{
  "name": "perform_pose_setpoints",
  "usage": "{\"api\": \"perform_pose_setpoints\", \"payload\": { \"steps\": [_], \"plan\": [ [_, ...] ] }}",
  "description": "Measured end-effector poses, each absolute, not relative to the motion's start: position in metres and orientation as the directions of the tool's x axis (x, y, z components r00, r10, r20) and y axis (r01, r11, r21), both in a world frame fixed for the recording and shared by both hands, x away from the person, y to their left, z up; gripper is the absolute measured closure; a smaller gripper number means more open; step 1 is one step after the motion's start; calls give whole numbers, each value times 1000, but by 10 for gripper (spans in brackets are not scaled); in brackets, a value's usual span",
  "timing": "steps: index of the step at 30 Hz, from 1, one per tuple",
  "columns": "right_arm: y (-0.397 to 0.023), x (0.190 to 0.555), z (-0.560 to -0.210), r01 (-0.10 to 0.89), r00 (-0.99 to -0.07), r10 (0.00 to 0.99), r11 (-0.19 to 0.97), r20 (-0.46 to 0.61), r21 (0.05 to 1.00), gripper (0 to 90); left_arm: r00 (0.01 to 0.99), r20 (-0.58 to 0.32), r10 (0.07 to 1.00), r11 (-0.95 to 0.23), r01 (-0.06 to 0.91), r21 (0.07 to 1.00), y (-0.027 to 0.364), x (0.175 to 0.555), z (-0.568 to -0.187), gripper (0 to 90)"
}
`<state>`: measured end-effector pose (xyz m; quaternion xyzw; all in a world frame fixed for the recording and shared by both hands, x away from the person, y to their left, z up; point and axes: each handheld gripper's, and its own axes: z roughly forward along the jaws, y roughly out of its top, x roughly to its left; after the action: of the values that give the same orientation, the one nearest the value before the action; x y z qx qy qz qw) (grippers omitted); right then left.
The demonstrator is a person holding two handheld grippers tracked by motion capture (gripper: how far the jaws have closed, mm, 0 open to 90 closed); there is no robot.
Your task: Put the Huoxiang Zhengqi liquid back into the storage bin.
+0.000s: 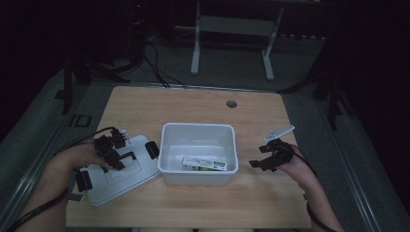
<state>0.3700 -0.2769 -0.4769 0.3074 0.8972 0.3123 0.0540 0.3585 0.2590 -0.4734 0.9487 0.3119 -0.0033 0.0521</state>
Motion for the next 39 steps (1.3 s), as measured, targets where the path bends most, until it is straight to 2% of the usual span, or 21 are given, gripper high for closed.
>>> {"api": "perform_pose_setpoints", "payload": {
  "steps": [7,11,17,32,39],
  "plan": [
    [-283,361,-503,512,-770,636,576,44,637,180,817,-17,576,-811,575,107,256,359,-472,518],
    [-286,357,-508,519,-751,658,540,52,663,178,821,-8,571,-816,568,106,257,359,-471,544],
    [-293,341,-521,482,-716,698,497,-2,722,139,821,-9,571,-816,569,104,262,357,-471,546],
    [-313,315,-540,487,-627,779,397,-5,778,136,816,-4,579,-811,576,107,263,358,-468,559],
    [-322,302,-546,482,-618,786,378,1,791,136,805,3,593,-800,589,115,263,358,-467,546]
  ]
}}
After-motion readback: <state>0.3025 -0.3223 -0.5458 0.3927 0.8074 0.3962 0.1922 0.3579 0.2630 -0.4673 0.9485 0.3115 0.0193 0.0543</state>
